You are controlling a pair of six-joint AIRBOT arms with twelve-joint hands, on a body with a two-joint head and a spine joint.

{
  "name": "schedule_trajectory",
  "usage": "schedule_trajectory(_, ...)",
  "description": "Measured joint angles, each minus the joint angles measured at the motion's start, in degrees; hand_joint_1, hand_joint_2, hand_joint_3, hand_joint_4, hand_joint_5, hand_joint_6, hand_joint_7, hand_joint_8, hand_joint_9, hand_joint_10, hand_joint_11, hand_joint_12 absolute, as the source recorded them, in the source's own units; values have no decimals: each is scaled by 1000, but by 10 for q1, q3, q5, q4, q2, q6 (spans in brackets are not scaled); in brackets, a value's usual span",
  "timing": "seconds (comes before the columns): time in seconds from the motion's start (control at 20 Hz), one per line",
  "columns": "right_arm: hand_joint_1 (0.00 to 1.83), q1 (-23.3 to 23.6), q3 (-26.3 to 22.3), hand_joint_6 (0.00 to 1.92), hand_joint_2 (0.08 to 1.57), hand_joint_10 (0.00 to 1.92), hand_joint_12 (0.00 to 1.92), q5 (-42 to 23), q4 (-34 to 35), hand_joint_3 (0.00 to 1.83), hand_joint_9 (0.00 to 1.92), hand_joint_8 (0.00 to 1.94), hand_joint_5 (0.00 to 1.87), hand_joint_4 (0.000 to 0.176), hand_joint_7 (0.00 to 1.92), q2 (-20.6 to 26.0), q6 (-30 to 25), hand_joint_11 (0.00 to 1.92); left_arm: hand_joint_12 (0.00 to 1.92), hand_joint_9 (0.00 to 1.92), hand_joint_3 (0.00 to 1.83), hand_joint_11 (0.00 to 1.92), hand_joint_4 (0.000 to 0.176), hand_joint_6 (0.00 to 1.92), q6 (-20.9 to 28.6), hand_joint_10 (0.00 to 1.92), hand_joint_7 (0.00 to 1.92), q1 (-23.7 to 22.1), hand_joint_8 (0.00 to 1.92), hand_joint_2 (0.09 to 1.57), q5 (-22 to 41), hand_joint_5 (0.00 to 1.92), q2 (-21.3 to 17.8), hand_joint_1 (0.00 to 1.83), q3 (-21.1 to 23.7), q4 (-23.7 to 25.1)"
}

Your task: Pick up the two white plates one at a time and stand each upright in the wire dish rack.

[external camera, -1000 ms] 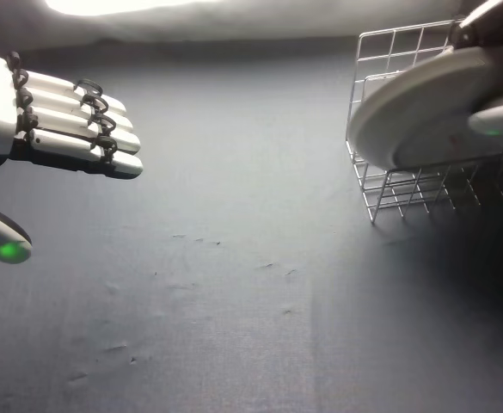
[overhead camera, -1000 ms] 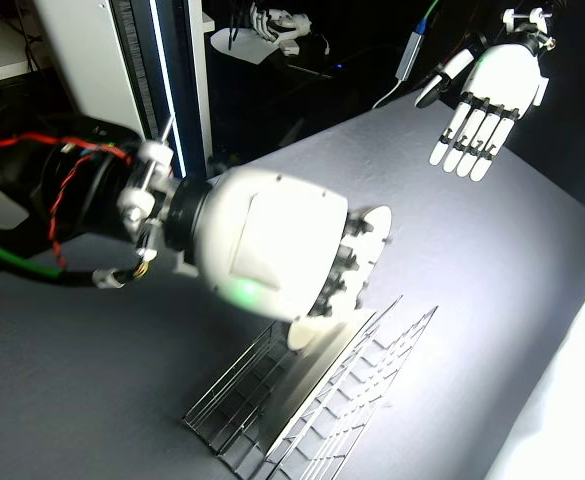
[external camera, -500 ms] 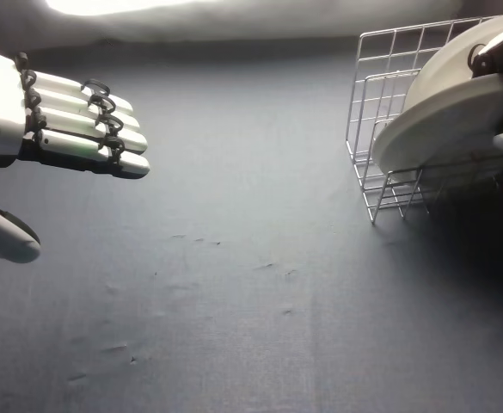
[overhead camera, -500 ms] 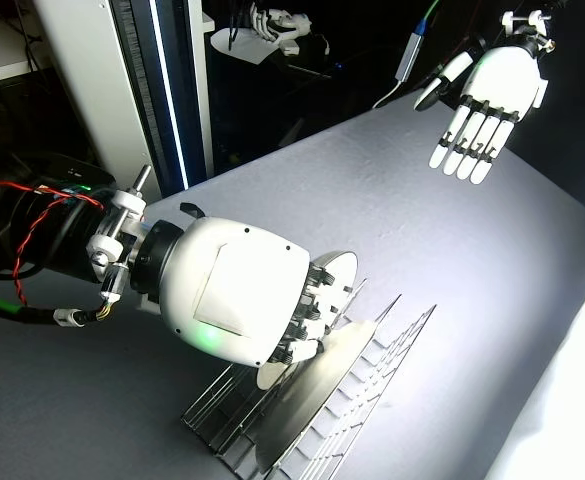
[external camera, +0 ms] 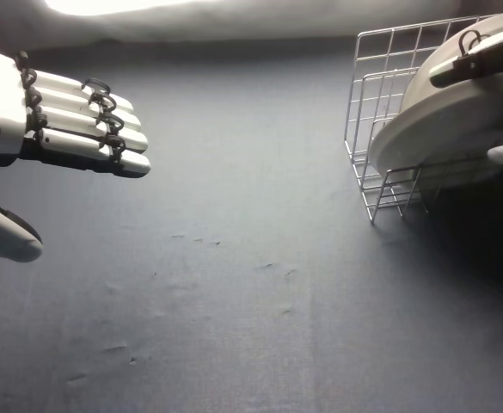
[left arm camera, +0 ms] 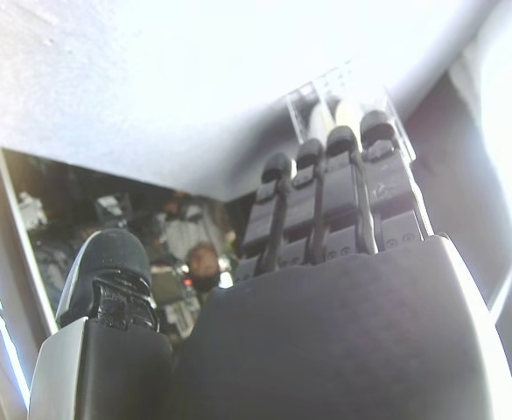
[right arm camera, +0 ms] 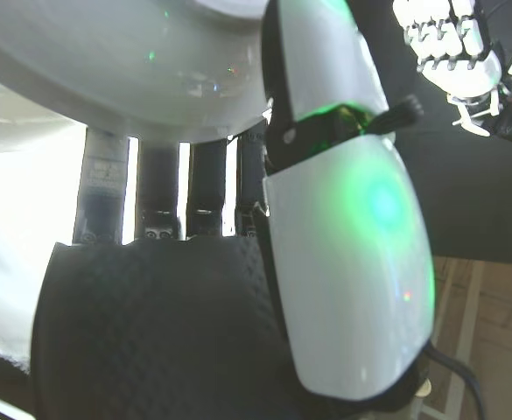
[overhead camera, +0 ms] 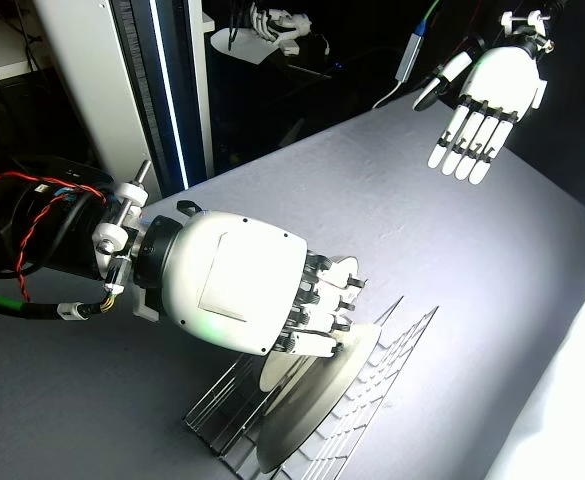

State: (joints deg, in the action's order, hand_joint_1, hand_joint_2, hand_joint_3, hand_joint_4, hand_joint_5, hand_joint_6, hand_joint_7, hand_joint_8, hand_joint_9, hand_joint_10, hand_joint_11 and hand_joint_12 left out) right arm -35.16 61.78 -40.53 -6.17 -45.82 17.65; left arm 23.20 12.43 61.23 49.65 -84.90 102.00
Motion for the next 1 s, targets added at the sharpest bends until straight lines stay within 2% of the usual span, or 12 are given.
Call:
schedule_trajectory(0.05,1049,2,0,0,943,0,1129,-3,-10,0,398,0,321,0,397,0,0,10,0,0,0,0,0,6,0,0,18,0,7,1226,0,42,0,0,2,-3)
schedule_trajectory(0.1,1001,9,0,0,966,0,930,-4,-23,3,255,0,177,0,244,0,0,1,0,0,0,0,0,3,0,0,10,0,3,1227,1,35,0,0,5,-7)
schedule_trajectory(0.2,875,27,0,0,1006,0,687,-12,-32,13,124,0,33,0,97,-1,0,0,0,0,1,0,0,0,0,0,4,1,0,1231,8,30,0,0,8,-23)
schedule_trajectory(0.3,768,35,0,0,993,0,605,-20,-42,3,66,0,2,0,13,-1,-1,0,0,0,1,0,0,4,-1,0,10,1,4,1232,20,37,-1,0,14,-32)
schedule_trajectory(0.4,668,43,-2,0,919,0,387,-17,-67,0,3,0,0,0,0,-1,-2,0,0,0,2,0,0,6,-7,0,18,1,7,1233,29,37,-1,0,15,-30)
schedule_trajectory(0.5,678,50,-3,0,854,0,207,-22,-98,0,0,0,0,0,0,-1,-3,0,0,0,0,0,0,2,-7,0,14,1,4,1227,27,31,-2,0,18,-30)
schedule_trajectory(0.65,538,50,-3,0,858,0,111,-45,-166,0,0,0,0,0,0,-1,-5,0,0,0,0,0,0,2,-42,0,20,1,4,1227,27,34,-17,0,48,-27)
schedule_trajectory(0.8,578,50,0,0,813,0,1,-76,-243,0,0,0,0,0,0,-1,-7,0,0,0,2,0,0,5,-56,0,0,-2,0,1233,40,14,-27,0,58,-4)
schedule_trajectory(0.85,538,50,4,0,792,0,0,-97,-292,0,0,0,0,0,0,-1,-8,0,0,0,2,0,0,10,-57,0,12,-2,5,1235,40,27,-27,0,58,-2)
schedule_trajectory(0.9,385,50,4,0,800,0,5,-104,-315,0,0,0,0,0,0,0,-8,11,0,0,3,0,0,17,-57,0,28,-2,10,1237,40,47,-27,0,57,-2)
schedule_trajectory(0.95,249,50,4,0,857,15,40,-113,-338,18,39,5,0,0,13,-1,-8,85,39,142,2,63,0,20,-57,18,208,-2,22,1241,40,214,-27,0,57,-3)
schedule_trajectory(1.0,195,53,4,9,916,7,377,-124,-370,0,96,40,12,0,40,-1,-8,16,75,229,2,89,0,9,-57,15,310,-2,13,1247,40,290,-27,0,58,-6)
